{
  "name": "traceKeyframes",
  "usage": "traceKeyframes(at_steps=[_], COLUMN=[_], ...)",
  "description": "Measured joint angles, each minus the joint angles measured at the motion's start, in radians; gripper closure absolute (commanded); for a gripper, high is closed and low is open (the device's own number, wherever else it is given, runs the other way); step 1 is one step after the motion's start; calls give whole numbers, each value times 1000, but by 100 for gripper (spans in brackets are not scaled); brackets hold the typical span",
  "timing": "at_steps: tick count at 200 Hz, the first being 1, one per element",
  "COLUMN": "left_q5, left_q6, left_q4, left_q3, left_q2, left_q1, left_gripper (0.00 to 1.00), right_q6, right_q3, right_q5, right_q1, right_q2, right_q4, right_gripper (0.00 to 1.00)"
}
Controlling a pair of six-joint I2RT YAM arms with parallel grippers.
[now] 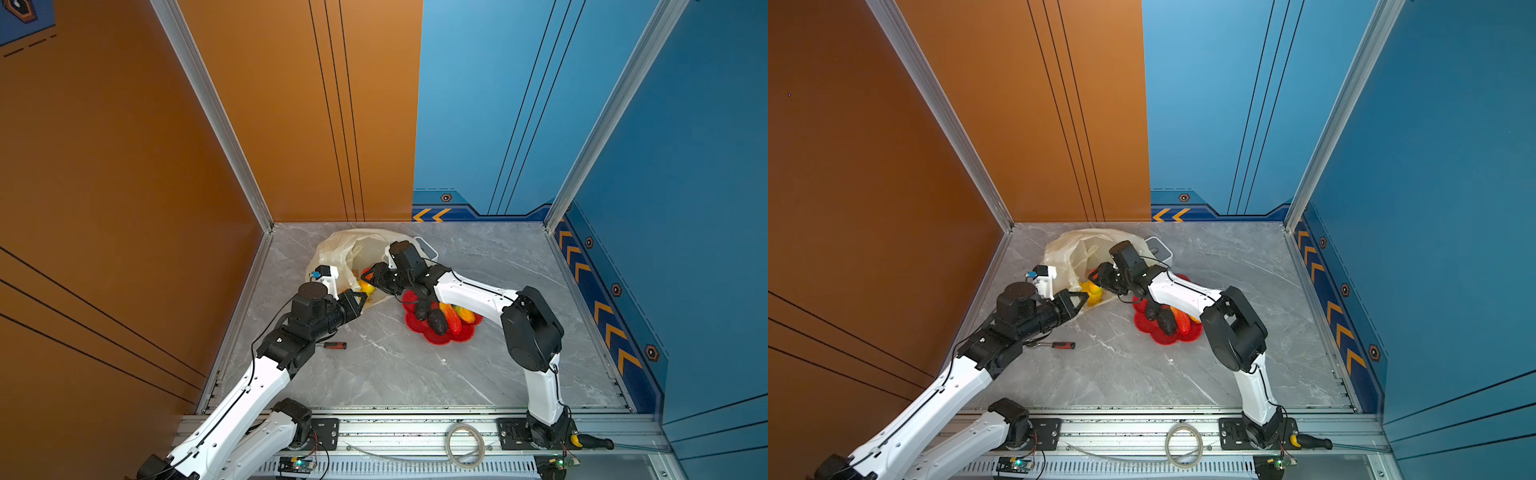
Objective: Place the fruits into the plastic bag
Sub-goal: 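Carry the mango with the right gripper into the bag mouth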
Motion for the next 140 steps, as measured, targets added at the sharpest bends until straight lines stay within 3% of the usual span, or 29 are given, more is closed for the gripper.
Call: traceKeyframes(at_steps=[91, 140], left_q5=[12, 14], left_q6=[-11, -14], left_q4=[7, 13], left_q3=[-1, -12], left_q2=[5, 5], left_q1=[0, 0], left_gripper=[100, 100], right_q6=[18, 26], right_q3=[63, 67], right_q5=[55, 56], right_q1=[-14, -25], right_q2=[143, 148], right_q4=[0, 2], right_gripper=[40, 28])
